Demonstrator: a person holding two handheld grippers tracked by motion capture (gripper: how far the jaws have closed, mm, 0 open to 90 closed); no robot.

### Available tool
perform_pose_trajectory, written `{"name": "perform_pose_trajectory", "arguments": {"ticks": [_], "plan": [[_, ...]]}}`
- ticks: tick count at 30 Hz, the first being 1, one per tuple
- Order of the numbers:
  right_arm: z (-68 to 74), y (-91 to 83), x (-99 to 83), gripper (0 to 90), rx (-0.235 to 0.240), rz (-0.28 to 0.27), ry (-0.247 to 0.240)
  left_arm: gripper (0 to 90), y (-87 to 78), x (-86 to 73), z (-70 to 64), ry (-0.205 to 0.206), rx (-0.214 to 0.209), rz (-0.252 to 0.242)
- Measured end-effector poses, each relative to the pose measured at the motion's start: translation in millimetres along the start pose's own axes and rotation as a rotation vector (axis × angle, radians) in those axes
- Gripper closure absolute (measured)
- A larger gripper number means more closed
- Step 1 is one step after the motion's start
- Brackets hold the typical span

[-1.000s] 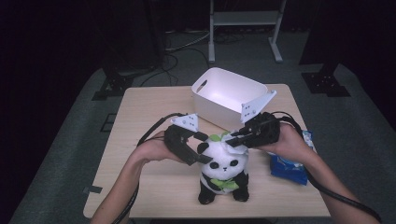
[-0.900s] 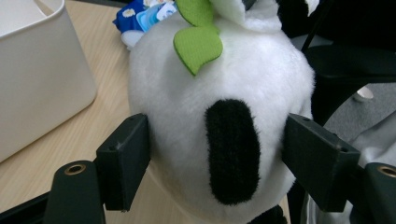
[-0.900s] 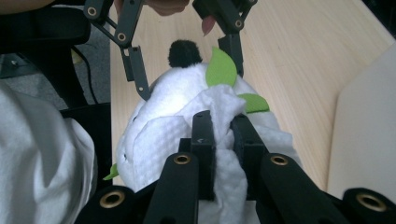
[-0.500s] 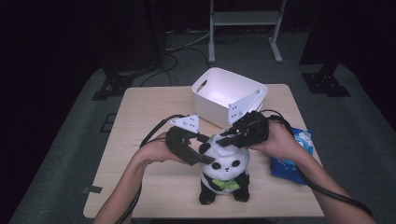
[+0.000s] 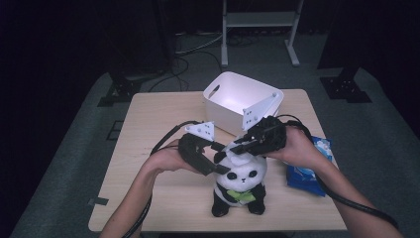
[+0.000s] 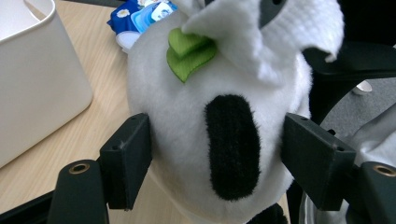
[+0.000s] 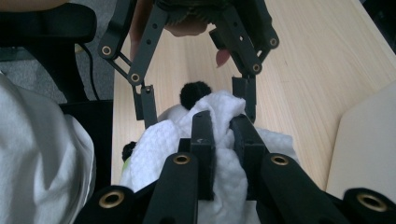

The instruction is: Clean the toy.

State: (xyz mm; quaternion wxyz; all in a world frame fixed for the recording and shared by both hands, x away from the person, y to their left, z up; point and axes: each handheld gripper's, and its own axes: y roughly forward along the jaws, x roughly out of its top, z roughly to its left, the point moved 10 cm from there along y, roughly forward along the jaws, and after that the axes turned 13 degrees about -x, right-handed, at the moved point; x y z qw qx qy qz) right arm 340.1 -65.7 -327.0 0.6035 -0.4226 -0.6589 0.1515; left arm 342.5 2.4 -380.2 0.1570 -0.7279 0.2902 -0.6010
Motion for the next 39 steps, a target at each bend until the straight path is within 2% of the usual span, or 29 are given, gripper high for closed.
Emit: {"name": "perform_pose_trajectory", "arguments": {"ticks": [6, 9, 13, 17, 20, 24, 26, 29, 31, 39], "plan": [[-2.3, 0.1, -1.4, 80.6, -0.009, 0.014, -0.011, 26.6, 0.0, -0.1, 0.8, -0.003, -0.001, -0.002], [-6.2, -4.6, -9.9, 80.7, -0.020, 0.027, 0.009, 26.6, 2.6, -2.5, 1.6, -0.005, 0.001, 0.015], [-9.3, -6.9, -18.6, 80.7, -0.020, 0.024, 0.040, 26.1, 6.5, -4.9, 2.6, -0.012, -0.006, 0.012], [-11.3, -6.8, -24.2, 80.8, -0.018, 0.015, 0.056, 19.5, 14.0, -7.6, 4.2, -0.022, -0.013, 0.002], [-11.0, -7.3, -25.1, 80.8, -0.015, 0.011, 0.062, 18.2, 18.7, -7.4, 5.5, -0.016, -0.018, -0.005], [-11.0, -7.4, -22.2, 80.8, -0.027, 0.011, 0.046, 21.9, 19.4, -6.5, 5.0, -0.016, -0.026, -0.022], [-9.2, -6.4, -18.9, 80.8, -0.017, 0.012, 0.038, 22.0, 20.3, -6.0, 3.3, -0.018, -0.031, -0.025], [-5.8, -1.5, -9.9, 80.8, -0.012, 0.013, 0.015, 22.0, 20.5, -5.9, 2.7, 0.000, -0.033, -0.010], [-5.4, 1.7, -7.2, 80.7, -0.016, 0.020, 0.004, 22.0, 20.5, -6.1, 2.7, -0.008, -0.028, -0.013], [-5.1, 3.3, -15.5, 80.7, -0.016, 0.047, 0.008, 20.9, 22.6, -7.3, 3.6, -0.019, -0.027, -0.030]]}}
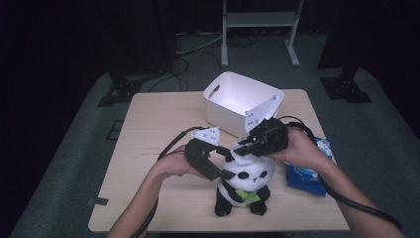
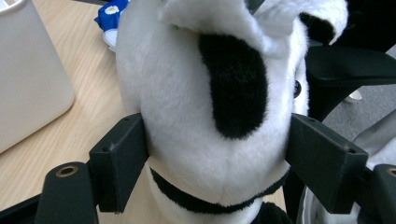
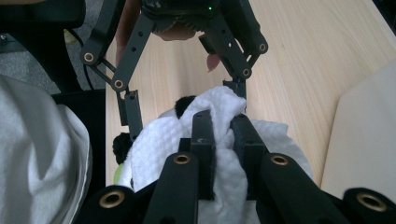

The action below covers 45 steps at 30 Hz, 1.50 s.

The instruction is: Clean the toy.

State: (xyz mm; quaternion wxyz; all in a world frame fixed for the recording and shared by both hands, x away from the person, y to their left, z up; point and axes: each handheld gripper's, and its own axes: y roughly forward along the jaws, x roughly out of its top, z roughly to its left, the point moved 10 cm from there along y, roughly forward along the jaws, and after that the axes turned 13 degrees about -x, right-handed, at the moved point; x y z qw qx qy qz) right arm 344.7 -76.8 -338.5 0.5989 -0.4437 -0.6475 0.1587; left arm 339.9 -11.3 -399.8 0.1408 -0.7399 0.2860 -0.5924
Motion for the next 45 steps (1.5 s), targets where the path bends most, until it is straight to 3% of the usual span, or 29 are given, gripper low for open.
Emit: {"name": "perform_pose_trajectory", "arguments": {"ticks": [3, 9, 15, 19, 21, 24, 27, 31, 32, 34, 38, 43, 45], "plan": [[-1.2, -1.8, -4.1, 80.8, -0.001, 0.000, 0.010, 19.1, 3.3, -4.2, 0.3, -0.010, 0.000, 0.009], [-2.1, -4.1, -11.1, 80.9, 0.007, -0.015, 0.046, 12.5, 12.7, -6.5, 2.2, -0.021, -0.014, -0.019], [2.2, -2.3, -8.3, 80.9, 0.009, -0.011, 0.028, 3.1, 24.4, -7.8, 3.6, -0.025, -0.029, -0.013], [4.7, 0.2, -6.5, 80.9, 0.015, -0.011, 0.020, 0.3, 32.7, -12.2, 6.5, -0.046, -0.052, -0.044], [5.4, 0.9, -6.5, 80.8, 0.015, -0.011, 0.020, 5.3, 33.0, -12.0, 6.7, -0.046, -0.055, -0.053], [2.7, -0.1, -6.9, 80.8, 0.004, -0.019, 0.026, 22.1, 26.9, -9.2, 6.9, -0.036, -0.049, -0.096], [0.6, -2.6, -4.7, 80.8, 0.007, -0.038, 0.036, 29.4, 24.0, -8.3, 6.6, -0.034, -0.049, -0.094], [0.7, -3.1, 2.4, 80.8, -0.003, -0.058, 0.030, 31.2, 14.7, -7.6, 6.6, -0.020, -0.032, -0.059], [0.9, -3.0, 4.5, 80.8, -0.011, -0.060, 0.029, 31.2, 5.8, -7.9, 7.9, -0.011, 0.001, -0.018], [0.7, -2.8, 6.7, 80.8, -0.015, -0.068, 0.024, 31.5, -0.2, -7.4, 8.2, -0.002, 0.013, 0.001], [1.7, 0.3, 18.1, 80.7, -0.025, -0.086, 0.017, 31.7, -14.5, -10.0, 9.0, 0.010, 0.042, 0.123], [2.1, 3.5, 24.8, 80.6, -0.050, -0.088, -0.004, 30.9, -11.1, -10.1, 12.9, 0.004, 0.035, 0.109], [1.3, 5.3, 16.9, 80.7, -0.045, -0.066, 0.001, 27.8, -5.7, -11.2, 15.1, -0.002, 0.035, 0.079]]}}
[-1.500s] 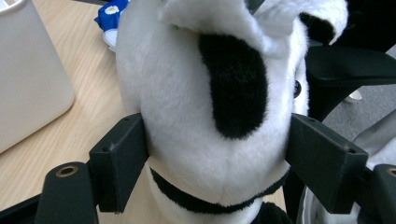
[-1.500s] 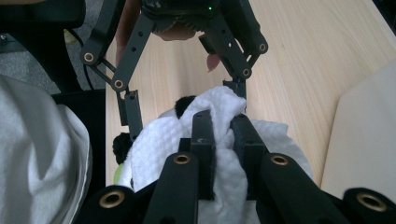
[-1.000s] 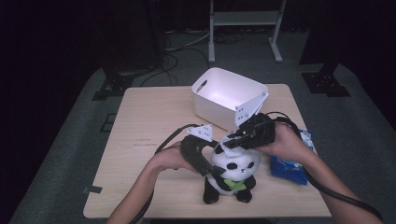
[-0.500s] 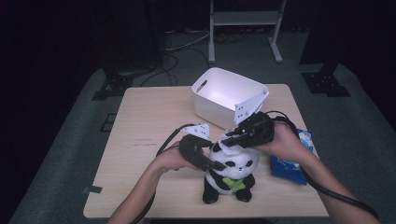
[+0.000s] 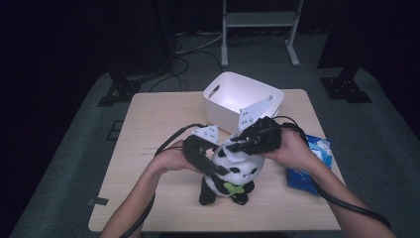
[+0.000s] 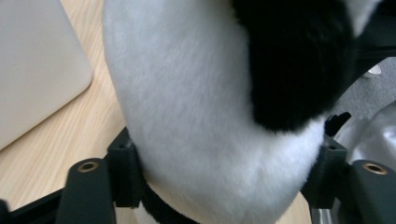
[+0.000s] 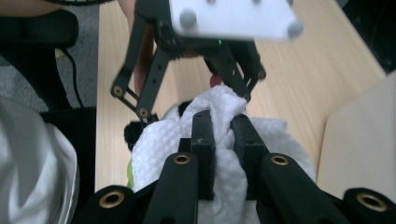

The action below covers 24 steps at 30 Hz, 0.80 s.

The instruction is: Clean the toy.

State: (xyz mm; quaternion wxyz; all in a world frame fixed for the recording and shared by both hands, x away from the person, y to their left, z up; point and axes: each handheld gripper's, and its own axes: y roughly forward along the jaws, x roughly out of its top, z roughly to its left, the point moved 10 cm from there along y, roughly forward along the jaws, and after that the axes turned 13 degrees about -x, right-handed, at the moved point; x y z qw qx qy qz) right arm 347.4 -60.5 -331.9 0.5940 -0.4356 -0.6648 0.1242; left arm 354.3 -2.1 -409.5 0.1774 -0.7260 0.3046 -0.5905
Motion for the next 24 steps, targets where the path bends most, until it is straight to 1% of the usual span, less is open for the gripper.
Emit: {"name": "perform_pose_trajectory", "arguments": {"ticks": [1, 2, 3, 4, 5, 6, 8, 11, 12, 13, 16, 17, 18, 21, 23, 24], "plan": [[-0.8, -0.6, -4.1, 80.6, 0.001, 0.011, 0.007, 26.3, 1.5, 0.0, 0.9, 0.003, 0.002, -0.006], [-0.8, -0.6, -4.1, 80.6, 0.001, 0.011, 0.007, 24.1, 1.5, 0.0, 0.9, 0.003, 0.002, -0.006], [-3.5, -3.0, -10.6, 80.7, 0.000, 0.014, 0.016, 20.7, 3.7, 1.1, 1.3, 0.001, 0.002, -0.021], [-3.5, -3.0, -10.6, 80.7, 0.000, 0.014, 0.016, 20.7, 6.2, 2.1, 1.7, -0.008, 0.001, -0.036], [-4.3, -5.8, -15.2, 80.7, 0.000, 0.027, 0.026, 18.0, 6.9, 2.5, 2.1, -0.006, 0.001, -0.040], [-5.2, -6.5, -17.1, 80.7, -0.001, 0.025, 0.025, 17.3, 8.1, 3.4, 2.3, -0.005, 0.001, -0.051], [-6.1, -9.3, -22.6, 80.7, 0.002, 0.028, 0.037, 13.2, 10.7, 4.3, 2.2, -0.010, 0.001, -0.071], [-8.6, -13.1, -30.2, 80.7, -0.003, 0.028, 0.056, 10.1, 13.8, 3.3, 3.1, -0.024, -0.006, -0.083], [-10.0, -14.5, -33.0, 80.7, -0.008, 0.030, 0.060, 9.9, 14.3, 2.2, 3.5, -0.022, -0.007, -0.080], [-11.1, -15.6, -34.8, 80.7, -0.010, 0.028, 0.064, 9.6, 16.1, 0.6, 3.6, -0.028, -0.008, -0.079], [-14.5, -20.3, -42.7, 80.7, -0.018, 0.033, 0.080, 9.4, 20.8, -6.6, 4.5, -0.037, -0.020, -0.056], [-15.4, -21.4, -44.4, 80.7, -0.020, 0.035, 0.083, 9.4, 23.3, -10.4, 5.9, -0.041, -0.017, -0.043], [-16.6, -22.7, -46.8, 80.7, -0.025, 0.034, 0.089, 8.7, 25.8, -12.7, 7.1, -0.049, -0.016, -0.044], [-17.7, -25.4, -51.9, 80.7, -0.027, 0.036, 0.097, 6.7, 30.1, -17.1, 9.4, -0.049, -0.022, -0.049], [-18.2, -27.2, -55.4, 80.7, -0.028, 0.043, 0.100, 7.1, 31.6, -16.6, 9.9, -0.051, -0.027, -0.062], [-18.5, -27.9, -56.1, 80.7, -0.030, 0.047, 0.104, 8.3, 32.0, -16.6, 10.0, -0.046, -0.029, -0.059]]}}
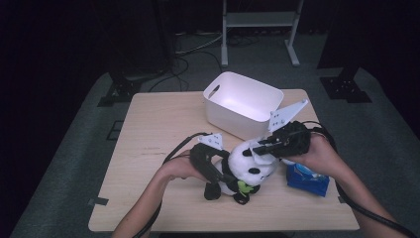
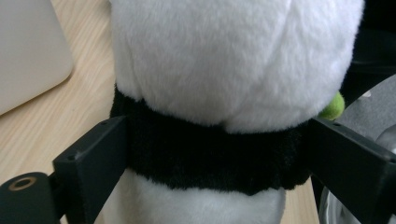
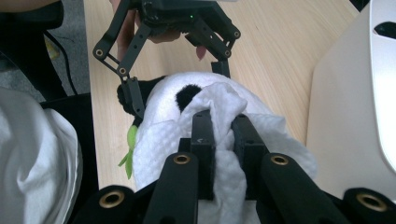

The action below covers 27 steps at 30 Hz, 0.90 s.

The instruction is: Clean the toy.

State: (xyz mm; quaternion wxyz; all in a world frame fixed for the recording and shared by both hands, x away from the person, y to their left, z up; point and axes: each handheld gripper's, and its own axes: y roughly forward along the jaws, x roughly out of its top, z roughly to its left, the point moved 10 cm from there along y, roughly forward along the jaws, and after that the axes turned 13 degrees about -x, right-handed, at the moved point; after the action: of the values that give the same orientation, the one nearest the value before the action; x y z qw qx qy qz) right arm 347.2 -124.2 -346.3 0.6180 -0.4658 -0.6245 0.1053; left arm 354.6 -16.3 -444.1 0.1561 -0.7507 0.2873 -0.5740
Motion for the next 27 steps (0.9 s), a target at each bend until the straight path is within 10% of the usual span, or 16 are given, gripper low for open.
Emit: {"name": "perform_pose_trajectory", "arguments": {"ticks": [27], "plan": [[5.9, 3.0, 34.3, 80.7, -0.027, 0.015, -0.102, 13.3, 0.9, 1.5, -1.2, -0.002, 0.006, 0.020]]}}
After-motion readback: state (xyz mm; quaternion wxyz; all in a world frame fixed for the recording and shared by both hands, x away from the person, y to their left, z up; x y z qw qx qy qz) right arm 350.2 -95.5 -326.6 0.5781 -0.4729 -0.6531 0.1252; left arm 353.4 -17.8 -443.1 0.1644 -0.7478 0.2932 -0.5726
